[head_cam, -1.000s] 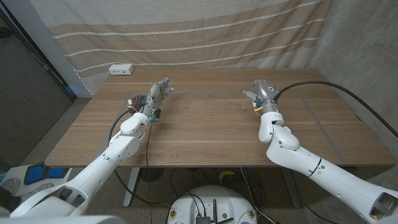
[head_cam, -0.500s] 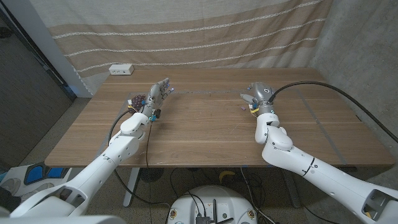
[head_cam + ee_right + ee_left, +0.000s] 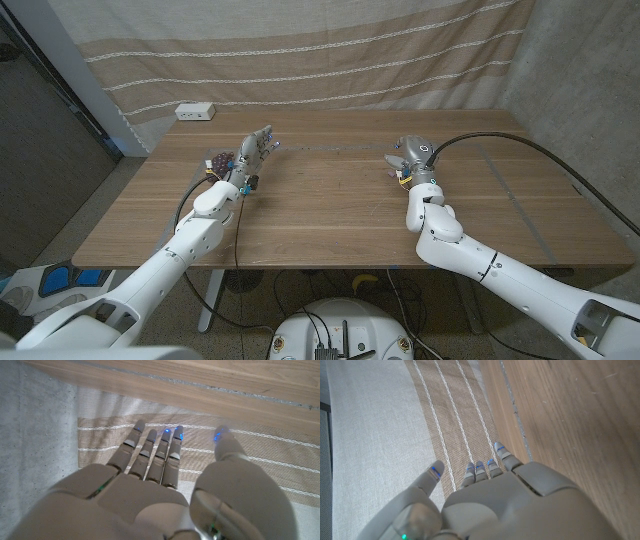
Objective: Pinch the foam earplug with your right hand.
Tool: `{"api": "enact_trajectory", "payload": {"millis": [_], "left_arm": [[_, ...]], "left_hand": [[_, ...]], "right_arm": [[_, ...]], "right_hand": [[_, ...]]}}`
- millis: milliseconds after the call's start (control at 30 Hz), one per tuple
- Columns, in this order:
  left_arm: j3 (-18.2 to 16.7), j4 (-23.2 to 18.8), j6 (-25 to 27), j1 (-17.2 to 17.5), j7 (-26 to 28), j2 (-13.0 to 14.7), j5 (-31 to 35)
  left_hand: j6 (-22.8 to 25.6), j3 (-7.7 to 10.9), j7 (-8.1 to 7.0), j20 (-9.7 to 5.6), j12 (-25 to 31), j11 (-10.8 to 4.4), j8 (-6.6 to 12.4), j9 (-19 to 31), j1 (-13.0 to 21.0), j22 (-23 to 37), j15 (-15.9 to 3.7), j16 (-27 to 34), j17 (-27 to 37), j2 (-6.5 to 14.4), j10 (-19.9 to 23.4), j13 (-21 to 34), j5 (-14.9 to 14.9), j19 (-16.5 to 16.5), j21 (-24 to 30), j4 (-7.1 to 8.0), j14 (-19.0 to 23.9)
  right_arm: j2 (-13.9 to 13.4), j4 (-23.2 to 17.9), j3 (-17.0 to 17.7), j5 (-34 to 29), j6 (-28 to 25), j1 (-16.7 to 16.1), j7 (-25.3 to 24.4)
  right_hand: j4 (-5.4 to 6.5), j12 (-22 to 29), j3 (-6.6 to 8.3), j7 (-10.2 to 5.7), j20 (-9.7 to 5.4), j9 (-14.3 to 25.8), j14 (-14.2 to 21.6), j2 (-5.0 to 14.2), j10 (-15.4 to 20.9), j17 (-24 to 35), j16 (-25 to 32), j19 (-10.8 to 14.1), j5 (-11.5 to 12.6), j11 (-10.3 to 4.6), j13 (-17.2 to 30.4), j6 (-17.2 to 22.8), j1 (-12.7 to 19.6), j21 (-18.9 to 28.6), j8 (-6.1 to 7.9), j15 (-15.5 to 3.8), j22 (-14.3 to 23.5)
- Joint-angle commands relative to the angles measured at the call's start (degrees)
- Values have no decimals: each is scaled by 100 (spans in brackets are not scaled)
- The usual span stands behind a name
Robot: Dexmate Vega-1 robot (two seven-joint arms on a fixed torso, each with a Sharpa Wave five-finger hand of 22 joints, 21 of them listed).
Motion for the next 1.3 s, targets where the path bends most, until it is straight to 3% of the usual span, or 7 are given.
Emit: {"api": "enact_trajectory", "payload": {"millis": [33, 1300], "left_arm": [[14, -34, 21, 4, 16, 4, 14], [21, -55, 79, -23, 39, 16, 23]], "left_hand": [[3, -3, 33, 57, 30, 24, 6, 27, 68, 28, -49, 22, -1, 540, 16, 25, 24, 14, 12, 9, -35], [2, -12, 31, 58, 26, 22, 3, 27, 73, 28, -49, 19, -3, 534, 15, 26, 26, 14, 8, 14, -39]], "right_arm": [[88, 237, -107, -59, -58, 81, 14], [241, 779, -386, 18, 17, 301, 105]], "right_hand": [[-15, 33, -35, -3, -17, 30, 72, -28, 92, 30, 56, 72, 32, 3, 36, 78, 86, 1, 69, -637, 23], [10, 72, -151, -49, -54, 49, 107, 22, 207, 171, 206, 115, 34, -44, 199, 235, 368, -19, 120, -695, 28]]}}
